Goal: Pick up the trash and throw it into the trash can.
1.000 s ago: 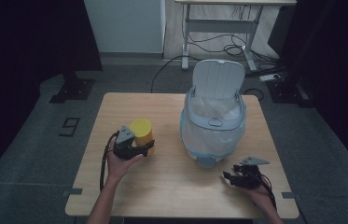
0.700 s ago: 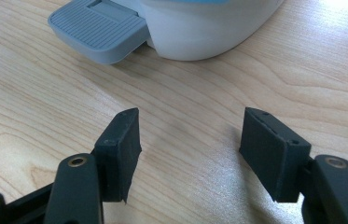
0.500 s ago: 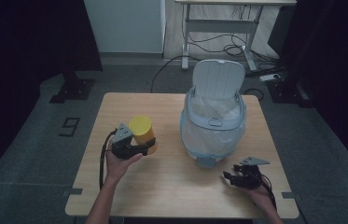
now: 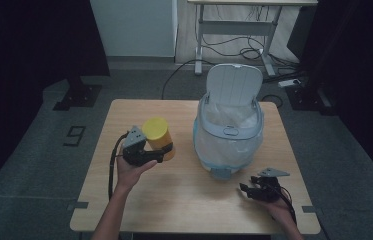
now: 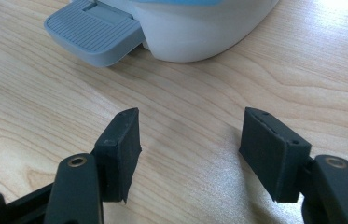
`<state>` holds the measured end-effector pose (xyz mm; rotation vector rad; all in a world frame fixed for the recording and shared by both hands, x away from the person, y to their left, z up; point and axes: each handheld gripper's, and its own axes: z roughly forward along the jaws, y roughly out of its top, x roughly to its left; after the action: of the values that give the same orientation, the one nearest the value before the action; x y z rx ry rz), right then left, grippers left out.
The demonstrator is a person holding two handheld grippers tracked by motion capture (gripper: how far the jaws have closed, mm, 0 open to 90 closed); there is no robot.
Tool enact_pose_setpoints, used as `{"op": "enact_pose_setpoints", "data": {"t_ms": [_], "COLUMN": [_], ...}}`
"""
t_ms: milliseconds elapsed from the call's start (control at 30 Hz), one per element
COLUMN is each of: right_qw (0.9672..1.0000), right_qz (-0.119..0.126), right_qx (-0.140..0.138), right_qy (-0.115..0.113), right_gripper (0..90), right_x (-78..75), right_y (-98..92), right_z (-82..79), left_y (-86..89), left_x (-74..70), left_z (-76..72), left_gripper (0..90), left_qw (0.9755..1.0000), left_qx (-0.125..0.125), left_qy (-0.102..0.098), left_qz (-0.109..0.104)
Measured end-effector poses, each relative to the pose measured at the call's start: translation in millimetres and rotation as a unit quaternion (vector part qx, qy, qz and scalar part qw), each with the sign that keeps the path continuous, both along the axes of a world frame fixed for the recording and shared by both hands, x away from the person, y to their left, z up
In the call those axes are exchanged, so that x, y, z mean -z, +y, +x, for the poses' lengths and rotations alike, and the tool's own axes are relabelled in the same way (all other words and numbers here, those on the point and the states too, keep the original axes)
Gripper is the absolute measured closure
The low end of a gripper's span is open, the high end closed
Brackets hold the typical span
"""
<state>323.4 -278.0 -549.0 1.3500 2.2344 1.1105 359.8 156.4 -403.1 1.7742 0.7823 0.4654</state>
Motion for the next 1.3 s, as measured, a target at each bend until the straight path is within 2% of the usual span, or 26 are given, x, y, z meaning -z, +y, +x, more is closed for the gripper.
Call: {"op": "enact_pose_setpoints", "data": {"t_ms": [67,267,633,1000,1300], "right_qw": [1.0,1.0,1.0,1.0,0.9999], "right_qz": [0.0,0.002,0.004,0.0,-0.005], "right_qx": [0.0,0.0,0.001,0.002,0.005], "right_qy": [0.0,-0.001,-0.004,-0.008,-0.013], "right_gripper": [37.2,37.3,37.2,37.1,36.9], "right_x": [0.0,0.4,1.0,1.4,2.0], "right_y": [-0.1,-1.0,-2.8,-2.8,-1.5], "right_z": [0.1,0.3,0.8,0.8,-0.3], "left_y": [-4.2,-18.7,-39.2,-52.9,-66.1], "left_x": [-7.3,-31.6,-61.4,-85.5,-93.3], "left_z": [0.1,1.7,4.3,10.2,16.1], "left_gripper": [23.0,23.0,23.0,23.0,23.0], "left_qw": [1.0,0.9997,0.9989,0.9981,0.9979], "left_qx": [0.002,0.014,0.036,0.05,0.053], "left_qy": [-0.006,-0.018,-0.029,-0.035,-0.037], "left_qz": [0.004,0.0,0.004,-0.003,0.004]}}
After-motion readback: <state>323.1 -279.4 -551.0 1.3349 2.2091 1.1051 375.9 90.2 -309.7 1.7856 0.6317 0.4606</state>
